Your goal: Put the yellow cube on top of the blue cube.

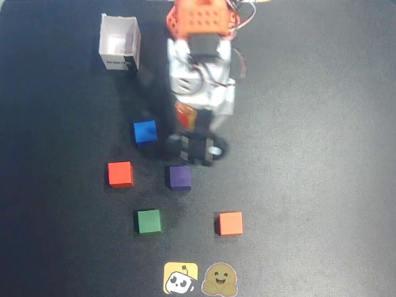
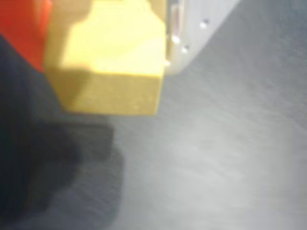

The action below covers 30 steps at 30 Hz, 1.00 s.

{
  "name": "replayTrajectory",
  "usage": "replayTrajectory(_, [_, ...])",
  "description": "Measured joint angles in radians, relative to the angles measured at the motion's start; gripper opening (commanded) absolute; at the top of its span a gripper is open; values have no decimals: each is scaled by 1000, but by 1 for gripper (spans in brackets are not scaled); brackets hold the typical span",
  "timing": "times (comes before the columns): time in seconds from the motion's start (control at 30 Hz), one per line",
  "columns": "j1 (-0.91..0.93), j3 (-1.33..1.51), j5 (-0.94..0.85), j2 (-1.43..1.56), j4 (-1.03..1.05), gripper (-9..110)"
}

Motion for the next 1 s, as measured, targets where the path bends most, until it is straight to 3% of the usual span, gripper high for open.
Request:
replayTrajectory(0.5, [382, 0, -140, 18, 71, 6])
replayTrajectory(0.67, [422, 0, -414, 18, 26, 6])
replayTrajectory(1.0, [431, 0, -583, -67, -15, 6])
